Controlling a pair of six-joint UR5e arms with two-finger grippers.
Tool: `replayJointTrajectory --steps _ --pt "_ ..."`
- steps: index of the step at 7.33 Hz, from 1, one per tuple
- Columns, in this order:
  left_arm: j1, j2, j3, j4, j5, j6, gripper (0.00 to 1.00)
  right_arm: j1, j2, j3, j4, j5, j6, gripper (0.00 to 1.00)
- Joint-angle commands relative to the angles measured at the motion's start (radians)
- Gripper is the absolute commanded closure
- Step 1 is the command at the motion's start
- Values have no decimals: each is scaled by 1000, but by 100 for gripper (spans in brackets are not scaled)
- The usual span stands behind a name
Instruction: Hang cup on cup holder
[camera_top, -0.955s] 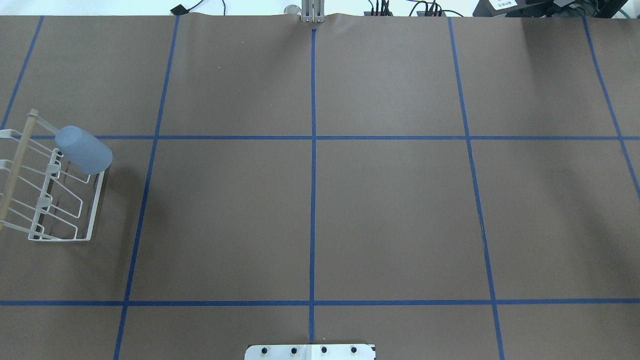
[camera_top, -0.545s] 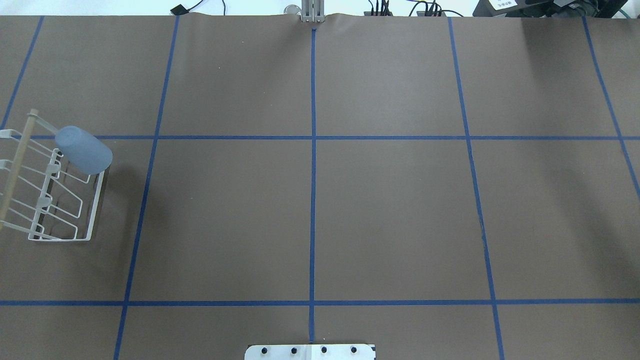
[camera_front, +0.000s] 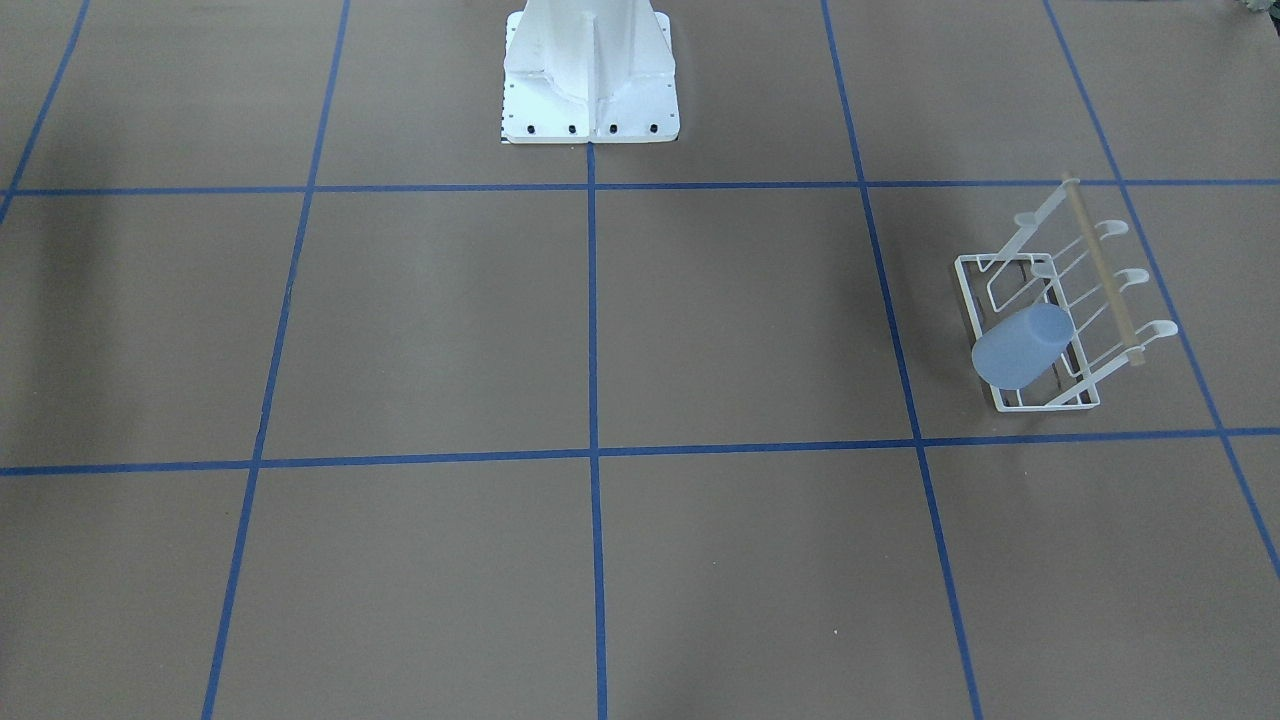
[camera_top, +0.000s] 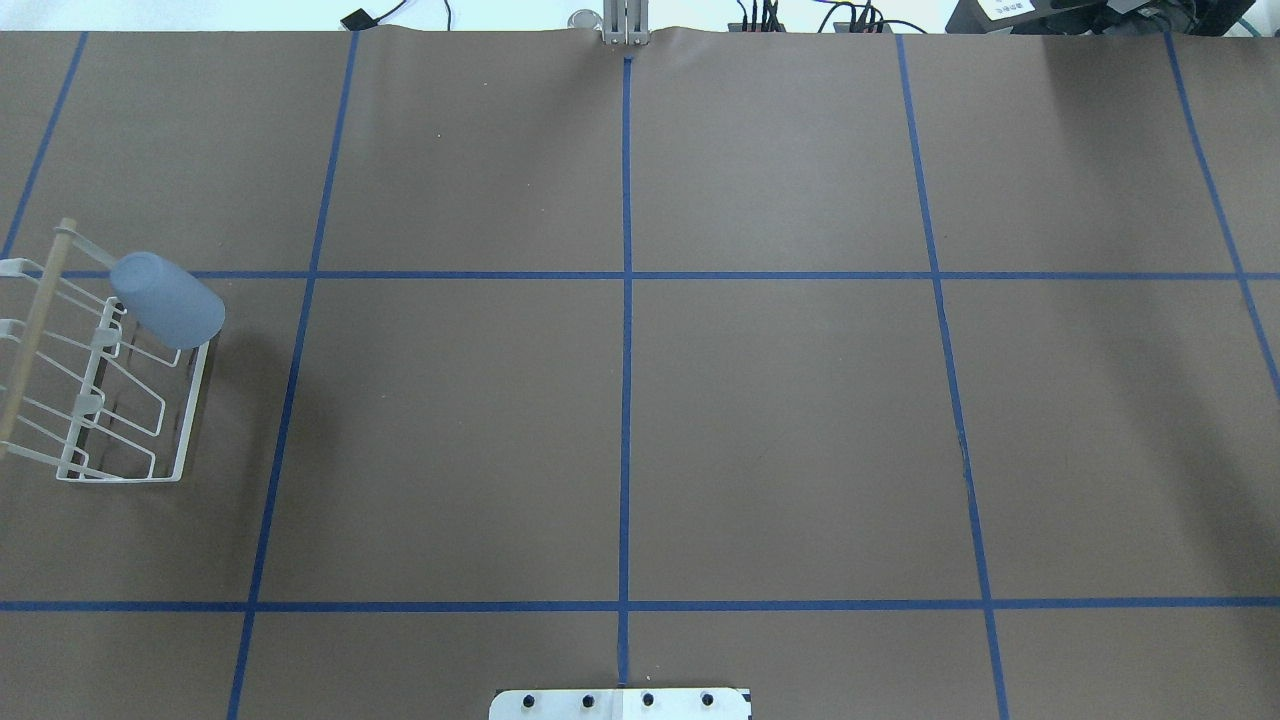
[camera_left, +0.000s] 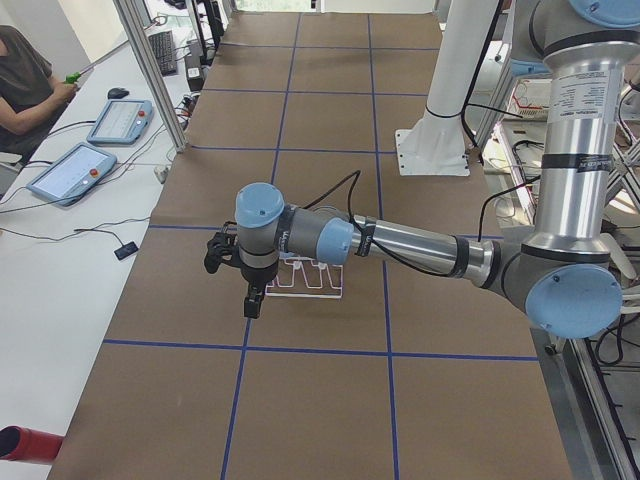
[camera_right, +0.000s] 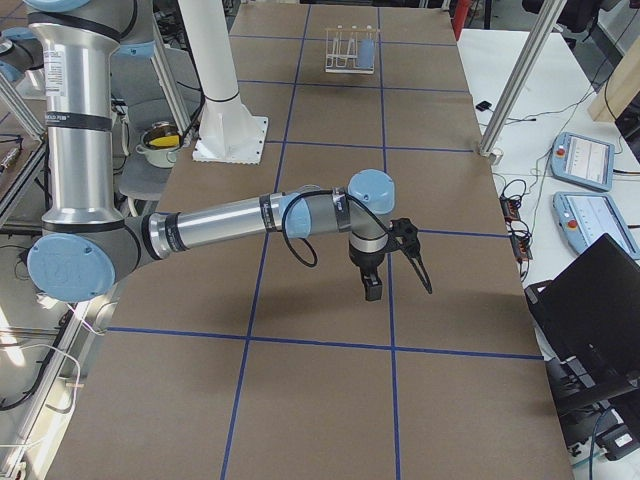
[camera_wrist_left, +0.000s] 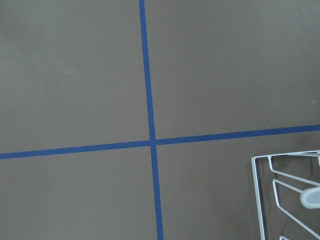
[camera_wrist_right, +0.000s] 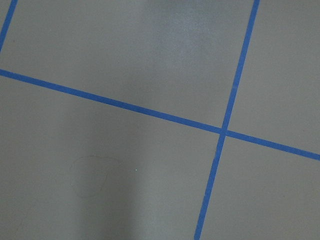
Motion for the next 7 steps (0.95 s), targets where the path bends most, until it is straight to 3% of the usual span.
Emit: replayJointTrajectory --steps 1,3,7 --pt "-3 4 5 3 -40 -2 1 0 9 -26 0 9 -2 0" --pt "-4 4 -1 8 -34 -2 1 2 7 -24 0 52 9 0" --pt "-3 13 -19 -4 -49 -2 1 2 0 -28 0 42 13 0"
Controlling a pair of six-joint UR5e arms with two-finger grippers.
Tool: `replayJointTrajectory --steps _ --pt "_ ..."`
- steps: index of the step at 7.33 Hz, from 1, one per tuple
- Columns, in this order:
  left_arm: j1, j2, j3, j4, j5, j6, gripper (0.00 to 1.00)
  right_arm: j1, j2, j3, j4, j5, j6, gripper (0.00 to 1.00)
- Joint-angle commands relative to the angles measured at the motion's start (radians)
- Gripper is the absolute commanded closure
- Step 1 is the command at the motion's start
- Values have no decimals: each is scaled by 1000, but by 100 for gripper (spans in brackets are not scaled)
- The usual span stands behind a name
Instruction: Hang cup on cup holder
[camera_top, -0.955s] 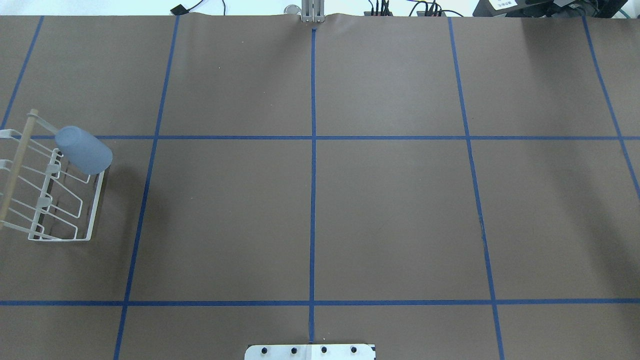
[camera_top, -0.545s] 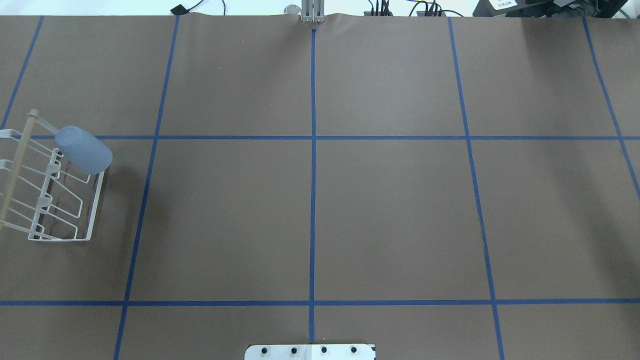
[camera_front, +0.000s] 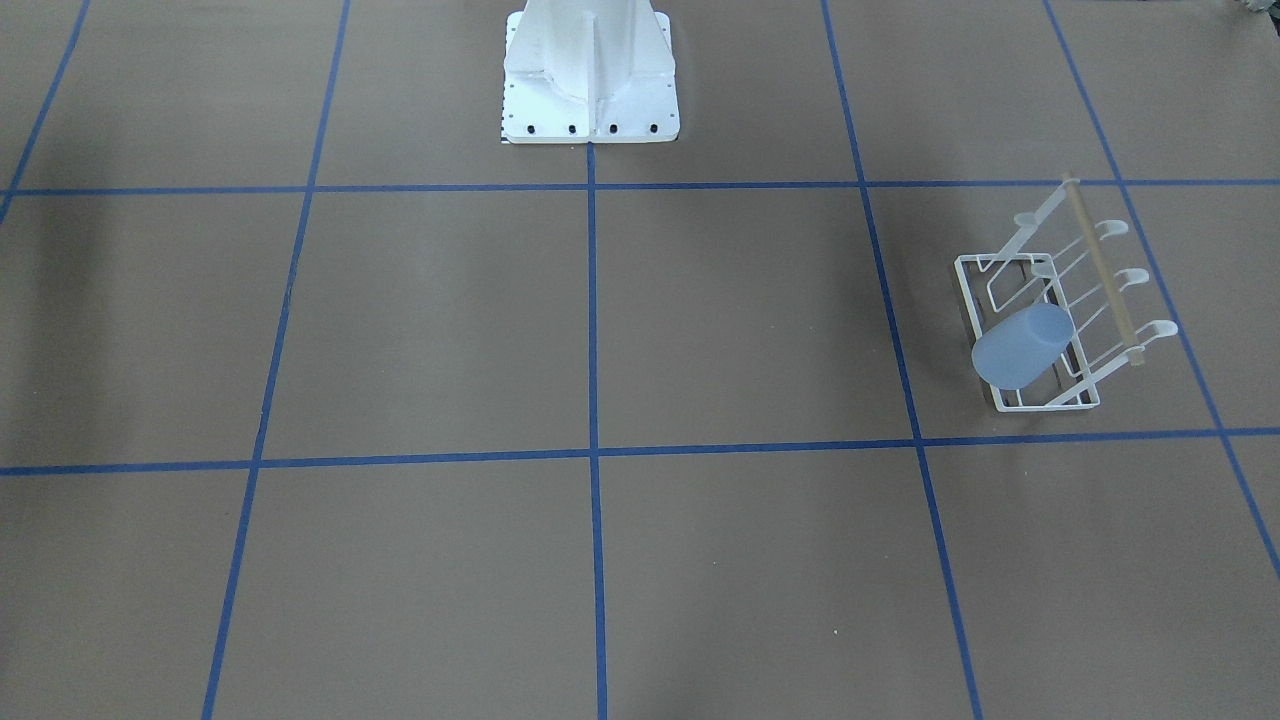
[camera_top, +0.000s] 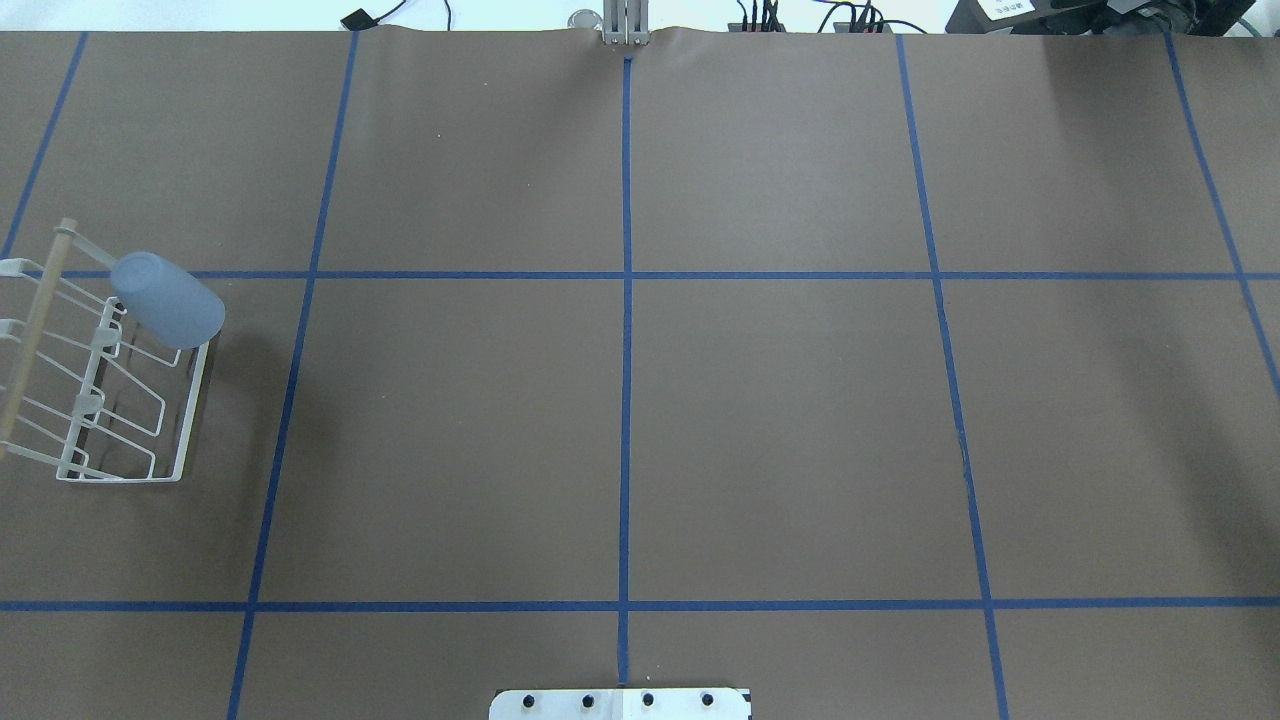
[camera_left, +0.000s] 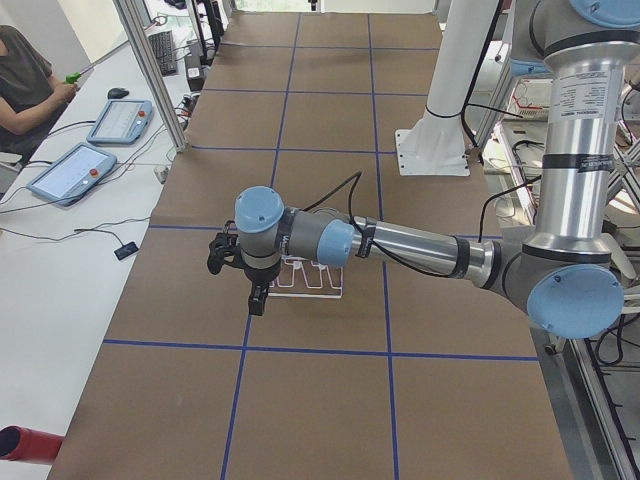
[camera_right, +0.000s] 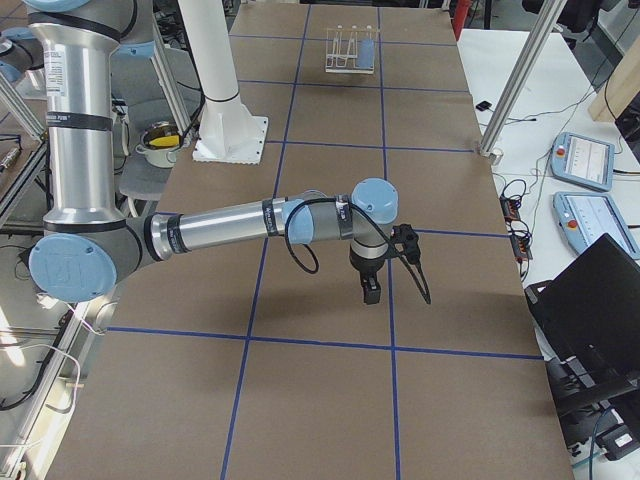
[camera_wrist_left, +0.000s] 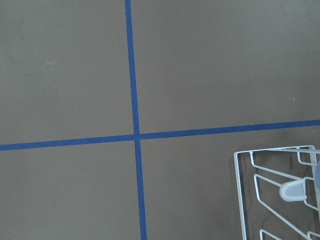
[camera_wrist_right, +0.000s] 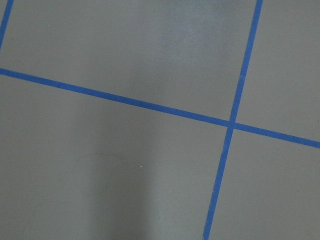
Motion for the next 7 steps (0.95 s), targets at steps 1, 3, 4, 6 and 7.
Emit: replayJointTrajectory --steps 1,3,4,6,7 --pt "1 64 -53 -3 -12 -2 1 0 2 1 0 0 53 0" --pt "1 69 -49 -3 -14 -2 1 0 4 -1 0 -3 127 0" --pt "1 67 -56 -2 -14 -1 1 0 4 -1 0 -2 127 0" --pt "1 64 -58 -2 -14 -1 1 0 -1 -1 0 1 127 0" --pt "1 64 -55 -2 -14 -1 1 0 -4 -1 0 1 127 0"
